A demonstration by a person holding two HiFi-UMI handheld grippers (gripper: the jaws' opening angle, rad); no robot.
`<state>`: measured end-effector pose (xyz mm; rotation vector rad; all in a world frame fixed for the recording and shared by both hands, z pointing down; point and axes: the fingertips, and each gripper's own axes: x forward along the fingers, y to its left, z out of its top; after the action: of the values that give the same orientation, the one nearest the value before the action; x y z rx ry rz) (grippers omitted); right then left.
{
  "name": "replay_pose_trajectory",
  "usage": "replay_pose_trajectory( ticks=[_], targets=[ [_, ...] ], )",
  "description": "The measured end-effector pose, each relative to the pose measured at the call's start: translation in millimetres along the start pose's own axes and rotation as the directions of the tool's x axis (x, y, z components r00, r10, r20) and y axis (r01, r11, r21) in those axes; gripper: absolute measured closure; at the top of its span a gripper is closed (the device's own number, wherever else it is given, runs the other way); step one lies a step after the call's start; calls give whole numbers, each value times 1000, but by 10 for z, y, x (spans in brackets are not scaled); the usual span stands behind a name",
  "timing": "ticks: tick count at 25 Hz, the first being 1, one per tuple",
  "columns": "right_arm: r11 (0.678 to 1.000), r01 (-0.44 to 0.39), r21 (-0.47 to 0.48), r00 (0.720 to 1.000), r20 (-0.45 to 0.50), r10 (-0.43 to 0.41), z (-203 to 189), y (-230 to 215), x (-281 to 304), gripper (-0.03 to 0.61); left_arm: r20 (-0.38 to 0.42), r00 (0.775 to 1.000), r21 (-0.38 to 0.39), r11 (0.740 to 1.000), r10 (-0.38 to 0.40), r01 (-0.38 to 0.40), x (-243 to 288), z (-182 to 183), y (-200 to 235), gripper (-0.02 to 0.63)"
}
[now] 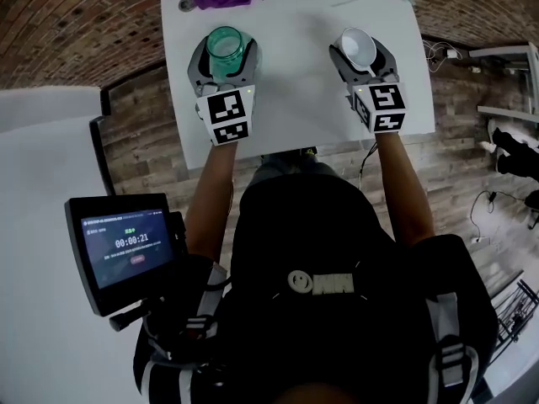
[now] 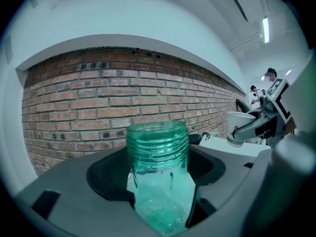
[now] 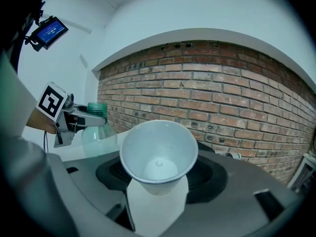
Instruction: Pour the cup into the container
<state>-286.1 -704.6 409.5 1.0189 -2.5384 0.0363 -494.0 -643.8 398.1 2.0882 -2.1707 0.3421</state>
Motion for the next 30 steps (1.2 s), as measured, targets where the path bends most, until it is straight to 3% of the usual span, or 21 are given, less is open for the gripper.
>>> replay_pose_trajectory(
  ticks=[6, 18, 23, 30],
  targets=[
    [1000, 26, -6, 1000, -6, -26, -1, -14, -109, 287, 27, 999, -33, 999, -31, 32, -42, 34, -107, 267],
    [997, 72, -7, 997, 16, -72, 118, -76, -344, 287, 89, 970, -71, 970, -227, 233, -125, 350, -872, 268],
    [998, 63, -11, 998, 24, -63, 157, -134, -404, 285, 87, 948, -41, 950, -306, 310, -122, 411, -1284, 268],
    [999, 29, -22, 999, 31, -28, 62, -277, -509, 285, 74, 935, 13, 938, -347, 347, -44, 227, -1792, 268]
  ],
)
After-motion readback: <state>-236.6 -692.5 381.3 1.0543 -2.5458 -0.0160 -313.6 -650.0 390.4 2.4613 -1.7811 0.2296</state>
